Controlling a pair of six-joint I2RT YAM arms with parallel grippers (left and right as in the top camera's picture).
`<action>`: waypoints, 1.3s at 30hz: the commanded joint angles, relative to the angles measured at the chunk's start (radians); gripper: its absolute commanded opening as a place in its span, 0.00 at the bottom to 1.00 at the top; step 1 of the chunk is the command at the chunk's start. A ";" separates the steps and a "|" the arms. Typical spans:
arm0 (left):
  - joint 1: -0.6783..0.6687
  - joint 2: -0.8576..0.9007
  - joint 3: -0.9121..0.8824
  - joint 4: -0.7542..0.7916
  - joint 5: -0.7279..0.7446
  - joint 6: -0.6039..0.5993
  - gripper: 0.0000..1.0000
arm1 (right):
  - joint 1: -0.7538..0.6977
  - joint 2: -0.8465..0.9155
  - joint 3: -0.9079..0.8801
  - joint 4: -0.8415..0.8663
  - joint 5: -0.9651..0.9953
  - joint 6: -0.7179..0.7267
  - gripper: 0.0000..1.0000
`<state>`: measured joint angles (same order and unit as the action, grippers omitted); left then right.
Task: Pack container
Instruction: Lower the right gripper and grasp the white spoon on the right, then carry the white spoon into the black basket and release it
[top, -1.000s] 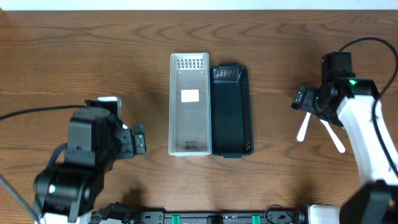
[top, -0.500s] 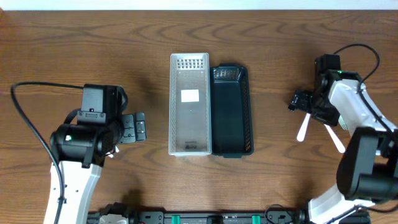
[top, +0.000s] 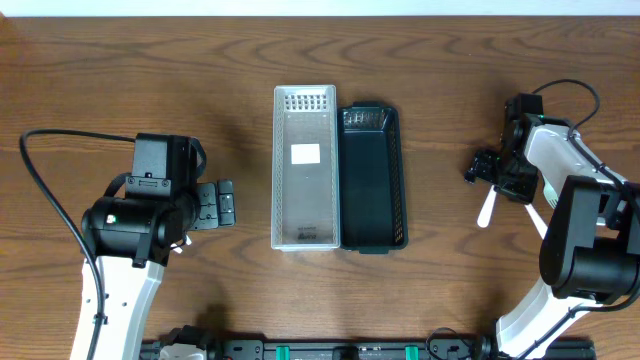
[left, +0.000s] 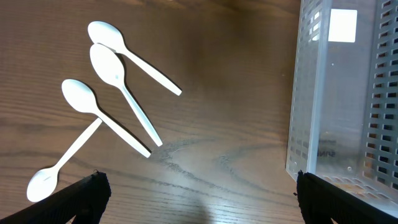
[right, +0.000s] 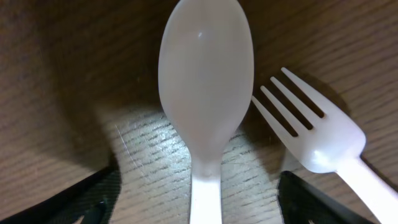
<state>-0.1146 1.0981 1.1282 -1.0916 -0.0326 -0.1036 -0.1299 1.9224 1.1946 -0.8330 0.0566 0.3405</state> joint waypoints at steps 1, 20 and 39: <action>0.005 0.001 0.024 0.000 -0.002 0.013 0.98 | -0.007 0.010 -0.005 0.004 -0.005 -0.005 0.77; 0.005 0.000 0.024 -0.005 -0.002 0.013 0.98 | -0.007 0.045 -0.016 0.056 0.011 -0.009 0.53; 0.005 0.000 0.024 -0.005 -0.002 0.013 0.98 | -0.003 0.072 -0.014 0.050 0.006 -0.008 0.01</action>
<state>-0.1139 1.0981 1.1282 -1.0931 -0.0330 -0.1036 -0.1299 1.9404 1.2034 -0.7773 0.0425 0.3298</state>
